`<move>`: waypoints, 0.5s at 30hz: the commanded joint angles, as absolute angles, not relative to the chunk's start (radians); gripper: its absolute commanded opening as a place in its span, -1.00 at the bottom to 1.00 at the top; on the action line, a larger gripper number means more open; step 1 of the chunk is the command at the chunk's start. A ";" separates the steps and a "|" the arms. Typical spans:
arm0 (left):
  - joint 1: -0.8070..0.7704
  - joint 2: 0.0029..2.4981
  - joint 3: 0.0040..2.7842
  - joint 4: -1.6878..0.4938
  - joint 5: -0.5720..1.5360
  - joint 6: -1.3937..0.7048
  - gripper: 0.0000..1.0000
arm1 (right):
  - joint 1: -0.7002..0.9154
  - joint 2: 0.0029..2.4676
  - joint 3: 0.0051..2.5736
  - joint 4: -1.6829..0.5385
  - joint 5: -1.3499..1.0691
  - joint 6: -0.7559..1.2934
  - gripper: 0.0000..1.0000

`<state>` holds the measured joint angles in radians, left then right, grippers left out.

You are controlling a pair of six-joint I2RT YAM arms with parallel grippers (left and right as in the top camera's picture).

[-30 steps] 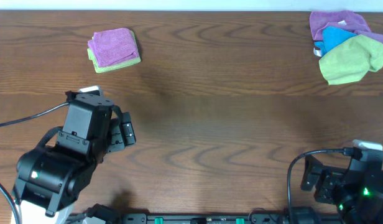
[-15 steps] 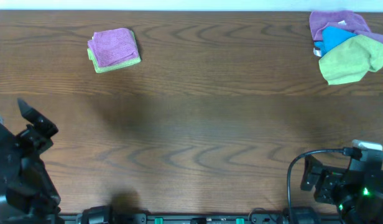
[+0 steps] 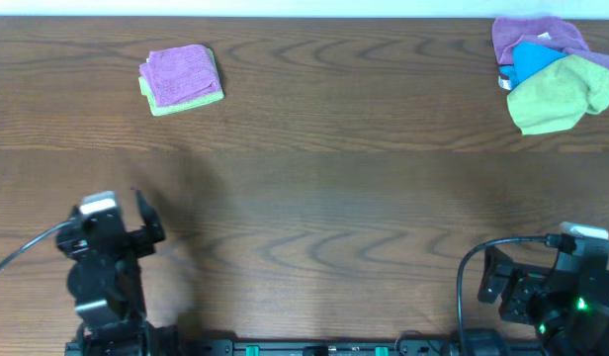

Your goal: Fold the cloth

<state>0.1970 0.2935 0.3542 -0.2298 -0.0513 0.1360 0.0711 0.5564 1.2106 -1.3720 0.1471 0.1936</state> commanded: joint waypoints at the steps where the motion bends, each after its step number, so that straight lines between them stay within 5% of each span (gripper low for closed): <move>1: 0.147 0.266 0.313 -0.205 -0.007 0.149 0.91 | 0.067 0.558 1.214 -1.374 0.150 0.205 0.99; 15: 0.090 0.199 0.168 -0.165 -0.006 0.149 0.91 | 0.067 0.558 1.214 -1.374 0.150 0.205 0.98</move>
<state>0.0952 0.2161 0.1932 -0.1814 -0.0216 0.1356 0.0711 0.5564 1.2106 -1.3724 0.1471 0.1940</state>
